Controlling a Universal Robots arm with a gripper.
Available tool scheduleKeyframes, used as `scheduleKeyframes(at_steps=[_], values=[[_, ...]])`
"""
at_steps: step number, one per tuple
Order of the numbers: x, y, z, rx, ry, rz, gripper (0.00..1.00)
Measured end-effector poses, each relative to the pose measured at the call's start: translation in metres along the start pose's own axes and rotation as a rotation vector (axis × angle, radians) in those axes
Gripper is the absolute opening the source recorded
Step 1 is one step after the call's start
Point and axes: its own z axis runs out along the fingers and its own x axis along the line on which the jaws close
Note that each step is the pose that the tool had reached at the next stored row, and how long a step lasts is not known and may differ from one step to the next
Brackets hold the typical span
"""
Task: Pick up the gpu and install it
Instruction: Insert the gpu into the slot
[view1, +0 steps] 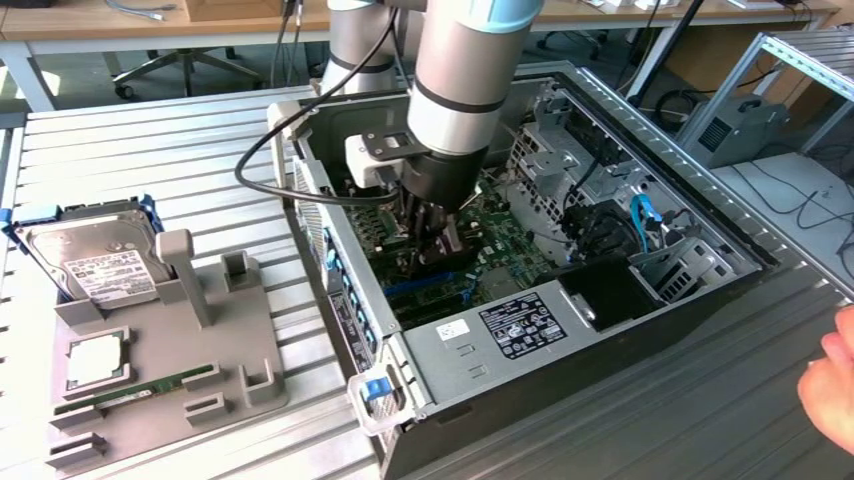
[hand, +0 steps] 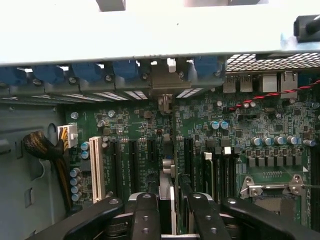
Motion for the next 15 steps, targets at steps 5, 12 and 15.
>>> scheduleKeyframes(at_steps=[5,12,15], values=[[-0.0006,0.0003,0.0029,0.0001,-0.0001,0.000,0.27],[-0.0007,0.0003,0.0064,0.0000,0.0002,0.001,0.27],[-0.0007,0.0003,0.0082,-0.0001,0.0004,0.001,0.27]])
